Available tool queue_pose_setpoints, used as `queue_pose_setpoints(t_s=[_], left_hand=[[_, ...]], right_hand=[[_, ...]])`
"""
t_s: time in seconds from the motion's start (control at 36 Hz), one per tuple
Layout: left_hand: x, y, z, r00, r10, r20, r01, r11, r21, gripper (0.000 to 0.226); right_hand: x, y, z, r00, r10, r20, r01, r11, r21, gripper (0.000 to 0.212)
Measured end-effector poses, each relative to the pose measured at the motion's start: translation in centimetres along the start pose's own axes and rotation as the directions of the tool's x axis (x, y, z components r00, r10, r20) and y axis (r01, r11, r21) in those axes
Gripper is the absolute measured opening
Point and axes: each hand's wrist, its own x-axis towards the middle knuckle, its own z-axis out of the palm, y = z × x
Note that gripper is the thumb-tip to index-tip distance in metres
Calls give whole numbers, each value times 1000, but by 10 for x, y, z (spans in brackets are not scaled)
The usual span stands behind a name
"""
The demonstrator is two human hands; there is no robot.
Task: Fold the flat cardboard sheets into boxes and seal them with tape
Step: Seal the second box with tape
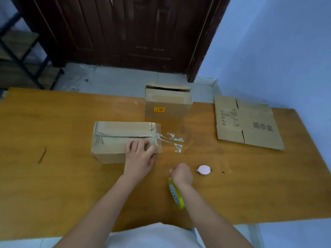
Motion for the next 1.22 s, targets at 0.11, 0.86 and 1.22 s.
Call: queue_pose_setpoints(t_s=[0.11, 0.86, 1.22], left_hand=[[3, 2, -1, 999, -36, 16, 37, 999, -19, 30], [7, -11, -9, 992, -92, 87, 100, 991, -92, 39], [7, -14, -11, 989, -97, 115, 109, 989, -103, 46]], right_hand=[[15, -16, -2, 999, 46, -16, -44, 993, 112, 21], [80, -60, 6, 999, -30, 32, 22, 972, 233, 7], [98, -60, 8, 994, -112, 10, 112, 994, 17, 25]])
